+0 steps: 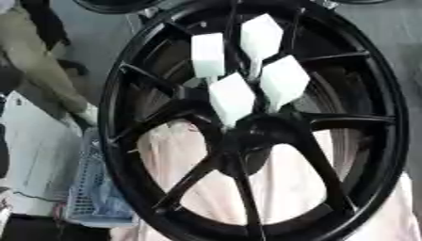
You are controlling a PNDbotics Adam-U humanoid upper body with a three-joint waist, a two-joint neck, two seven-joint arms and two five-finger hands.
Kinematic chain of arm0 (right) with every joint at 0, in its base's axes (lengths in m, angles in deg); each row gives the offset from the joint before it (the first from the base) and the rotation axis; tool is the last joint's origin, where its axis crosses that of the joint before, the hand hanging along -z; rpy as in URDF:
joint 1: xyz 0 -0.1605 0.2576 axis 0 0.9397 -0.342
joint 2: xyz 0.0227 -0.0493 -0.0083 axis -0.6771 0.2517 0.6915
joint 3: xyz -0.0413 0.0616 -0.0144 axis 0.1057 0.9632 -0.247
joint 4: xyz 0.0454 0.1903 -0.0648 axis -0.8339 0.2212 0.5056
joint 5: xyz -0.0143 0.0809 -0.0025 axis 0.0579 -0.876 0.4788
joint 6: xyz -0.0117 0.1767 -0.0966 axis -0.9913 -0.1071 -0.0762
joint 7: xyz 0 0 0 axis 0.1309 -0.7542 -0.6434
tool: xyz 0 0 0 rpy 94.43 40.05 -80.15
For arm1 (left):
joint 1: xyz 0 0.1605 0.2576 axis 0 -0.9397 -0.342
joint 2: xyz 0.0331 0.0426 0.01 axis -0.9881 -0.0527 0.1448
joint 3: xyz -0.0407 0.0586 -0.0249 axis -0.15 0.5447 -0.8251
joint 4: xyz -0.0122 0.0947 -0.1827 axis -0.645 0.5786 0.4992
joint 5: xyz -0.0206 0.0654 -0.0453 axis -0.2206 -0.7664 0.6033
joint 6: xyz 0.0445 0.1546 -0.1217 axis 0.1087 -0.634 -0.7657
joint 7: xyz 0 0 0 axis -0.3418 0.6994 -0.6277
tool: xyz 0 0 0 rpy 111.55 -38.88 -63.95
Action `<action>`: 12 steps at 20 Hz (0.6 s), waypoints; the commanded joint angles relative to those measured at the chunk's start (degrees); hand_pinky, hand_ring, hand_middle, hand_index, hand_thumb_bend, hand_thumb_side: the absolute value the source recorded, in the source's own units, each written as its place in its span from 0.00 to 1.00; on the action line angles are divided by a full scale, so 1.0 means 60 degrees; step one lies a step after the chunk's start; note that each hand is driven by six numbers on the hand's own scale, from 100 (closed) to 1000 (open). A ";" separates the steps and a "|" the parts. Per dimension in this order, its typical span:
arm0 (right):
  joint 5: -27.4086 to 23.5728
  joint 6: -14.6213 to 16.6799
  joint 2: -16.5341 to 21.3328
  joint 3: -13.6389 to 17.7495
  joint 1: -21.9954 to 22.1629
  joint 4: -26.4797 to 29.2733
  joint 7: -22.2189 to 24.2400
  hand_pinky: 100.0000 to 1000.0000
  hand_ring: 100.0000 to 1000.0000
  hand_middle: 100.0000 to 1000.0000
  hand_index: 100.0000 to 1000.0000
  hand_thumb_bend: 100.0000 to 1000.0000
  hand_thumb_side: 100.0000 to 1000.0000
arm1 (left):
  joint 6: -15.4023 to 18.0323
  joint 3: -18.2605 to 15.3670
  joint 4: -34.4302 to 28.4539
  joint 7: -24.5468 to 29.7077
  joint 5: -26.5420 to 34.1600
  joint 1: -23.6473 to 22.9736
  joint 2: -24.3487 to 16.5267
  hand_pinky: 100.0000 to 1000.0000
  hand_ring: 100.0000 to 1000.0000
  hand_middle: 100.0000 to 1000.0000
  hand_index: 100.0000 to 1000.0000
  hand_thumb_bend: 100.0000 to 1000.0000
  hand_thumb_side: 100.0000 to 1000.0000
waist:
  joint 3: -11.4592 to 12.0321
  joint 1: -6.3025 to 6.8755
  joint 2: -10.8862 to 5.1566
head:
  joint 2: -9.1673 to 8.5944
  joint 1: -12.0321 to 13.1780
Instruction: Pull the pin out of the wheel hub.
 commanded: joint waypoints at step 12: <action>0.0226 -0.0185 0.1568 0.0321 -0.0096 0.0231 0.0483 0.77 0.76 0.79 0.80 0.00 0.48 | -0.0036 -0.0152 -0.0197 -0.0061 -0.0005 -0.0006 -0.0324 0.84 0.71 0.61 0.73 0.00 0.83 | -0.0112 -0.0087 -0.0216 | 0.0165 0.0123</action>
